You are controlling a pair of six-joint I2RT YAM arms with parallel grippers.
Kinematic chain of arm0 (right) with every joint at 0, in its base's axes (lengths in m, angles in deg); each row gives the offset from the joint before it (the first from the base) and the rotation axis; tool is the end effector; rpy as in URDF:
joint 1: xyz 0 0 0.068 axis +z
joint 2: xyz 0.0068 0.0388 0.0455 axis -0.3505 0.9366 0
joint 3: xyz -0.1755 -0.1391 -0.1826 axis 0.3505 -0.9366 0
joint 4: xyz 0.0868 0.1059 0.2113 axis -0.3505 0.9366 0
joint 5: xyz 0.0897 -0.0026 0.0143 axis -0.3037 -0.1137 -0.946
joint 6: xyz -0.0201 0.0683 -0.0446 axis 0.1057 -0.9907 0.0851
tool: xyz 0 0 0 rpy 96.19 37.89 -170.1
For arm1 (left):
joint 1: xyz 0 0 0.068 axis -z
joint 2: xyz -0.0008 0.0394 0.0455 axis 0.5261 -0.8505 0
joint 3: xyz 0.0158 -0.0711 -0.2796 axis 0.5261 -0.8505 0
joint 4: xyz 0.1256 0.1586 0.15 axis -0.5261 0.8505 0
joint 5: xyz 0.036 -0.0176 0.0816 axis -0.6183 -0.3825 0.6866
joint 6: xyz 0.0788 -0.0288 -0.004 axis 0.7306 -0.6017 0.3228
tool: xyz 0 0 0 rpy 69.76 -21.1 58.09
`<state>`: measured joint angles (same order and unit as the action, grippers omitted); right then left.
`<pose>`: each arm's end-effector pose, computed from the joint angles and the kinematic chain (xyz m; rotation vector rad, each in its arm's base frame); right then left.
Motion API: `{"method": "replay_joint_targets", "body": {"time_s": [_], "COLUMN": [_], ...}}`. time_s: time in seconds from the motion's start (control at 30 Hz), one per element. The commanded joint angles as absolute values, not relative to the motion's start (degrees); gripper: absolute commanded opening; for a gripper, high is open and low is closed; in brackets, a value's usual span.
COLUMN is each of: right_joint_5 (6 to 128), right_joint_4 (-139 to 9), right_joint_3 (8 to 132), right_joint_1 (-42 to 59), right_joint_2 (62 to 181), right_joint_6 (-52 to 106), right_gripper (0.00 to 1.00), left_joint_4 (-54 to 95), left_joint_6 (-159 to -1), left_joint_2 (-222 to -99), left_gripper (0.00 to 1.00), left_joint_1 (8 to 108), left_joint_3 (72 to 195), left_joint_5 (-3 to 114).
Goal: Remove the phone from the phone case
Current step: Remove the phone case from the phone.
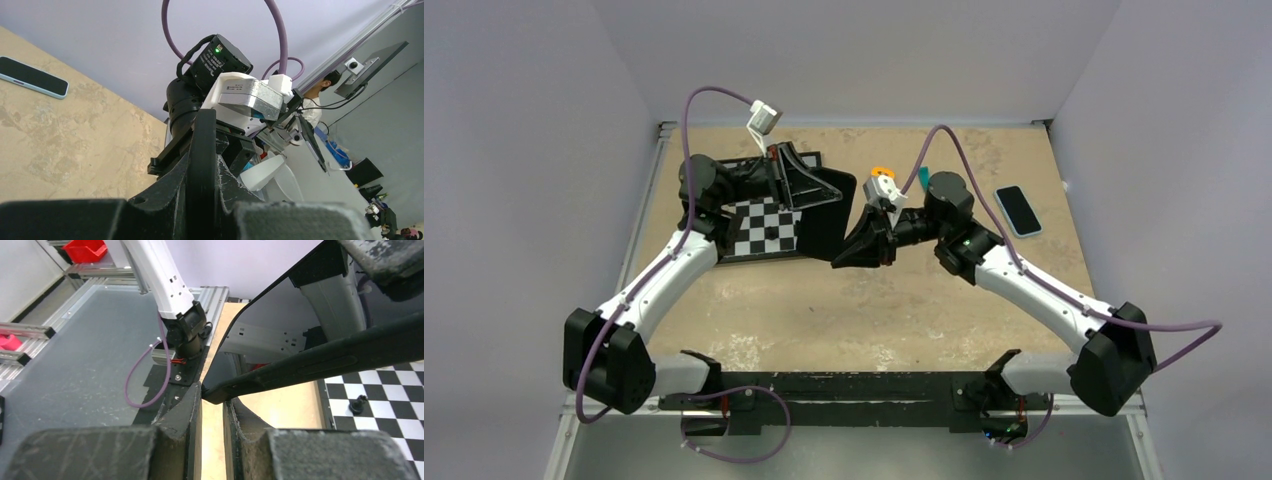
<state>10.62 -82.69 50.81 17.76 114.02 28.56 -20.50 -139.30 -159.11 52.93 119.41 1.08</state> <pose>0.1850 0.2304 0.3730 -1.3325 1.1612 1.4271 0.2381 -0.1623 0.4269 0.5756 1.5494 -1.8745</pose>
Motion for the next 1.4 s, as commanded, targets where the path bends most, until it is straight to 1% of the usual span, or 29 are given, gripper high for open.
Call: {"method": "replay_joint_targets", "body": {"time_s": [0.0,0.1,0.23,0.33,0.47,0.67,0.73,0.77,0.87,0.93,0.97,1.0,1.17,1.33,1.37], "right_joint_5": [24.60,25.73,27.61,28.20,27.94,30.55,37.13,42.74,64.44,76.21,79.61,80.51,78.18,63.59,60.32], "right_joint_4": [-91.49,-88.70,-86.31,-86.16,-86.61,-87.97,-89.93,-91.10,-90.82,-88.65,-86.66,-85.38,-84.14,-82.73,-83.20], "right_joint_3": [54.23,54.99,55.73,55.22,54.65,53.25,51.75,50.44,45.13,42.16,41.43,40.89,38.01,39.03,38.58], "right_joint_1": [17.69,17.65,17.71,17.68,17.75,17.82,17.93,18.04,19.11,19.29,19.29,19.40,20.01,20.00,19.99], "right_joint_2": [110.17,108.92,107.57,106.94,106.63,104.64,103.90,103.35,100.03,98.48,98.02,97.68,95.03,93.30,93.12], "right_joint_6": [37.73,39.80,41.46,41.98,42.03,40.48,36.98,34.61,27.05,21.32,18.42,15.93,4.72,1.62,0.68], "right_gripper": [0.00,0.00,0.00,0.00,0.00,0.00,0.00,0.00,0.00,0.00,0.00,0.00,0.00,0.00,0.04], "left_joint_4": [-19.46,-23.02,-34.13,-36.78,-33.00,-16.55,-14.58,-13.99,-9.56,-7.56,-7.30,-7.23,-11.88,-18.26,-18.71], "left_joint_6": [-145.59,-150.24,-161.75,-165.19,-163.43,-153.81,-152.10,-151.78,-148.48,-146.39,-145.70,-145.45,-146.70,-147.90,-147.78], "left_joint_2": [-159.98,-161.07,-163.20,-164.29,-162.22,-155.54,-153.12,-152.03,-147.69,-143.93,-142.12,-140.78,-139.89,-139.18,-139.02], "left_gripper": [0.00,0.00,0.00,0.00,0.00,0.00,0.00,0.00,0.00,0.00,0.00,0.00,0.00,0.00,0.00], "left_joint_1": [55.53,56.80,57.83,58.31,59.42,61.13,61.20,61.26,61.19,61.22,61.24,61.32,61.33,61.64,61.84], "left_joint_3": [118.78,118.84,115.22,113.48,110.60,109.43,108.52,107.86,105.86,103.44,102.45,101.74,101.07,99.10,99.03], "left_joint_5": [0.93,1.18,4.09,5.74,7.76,11.99,14.82,16.42,22.99,28.98,31.78,34.28,38.73,44.98,46.49]}}
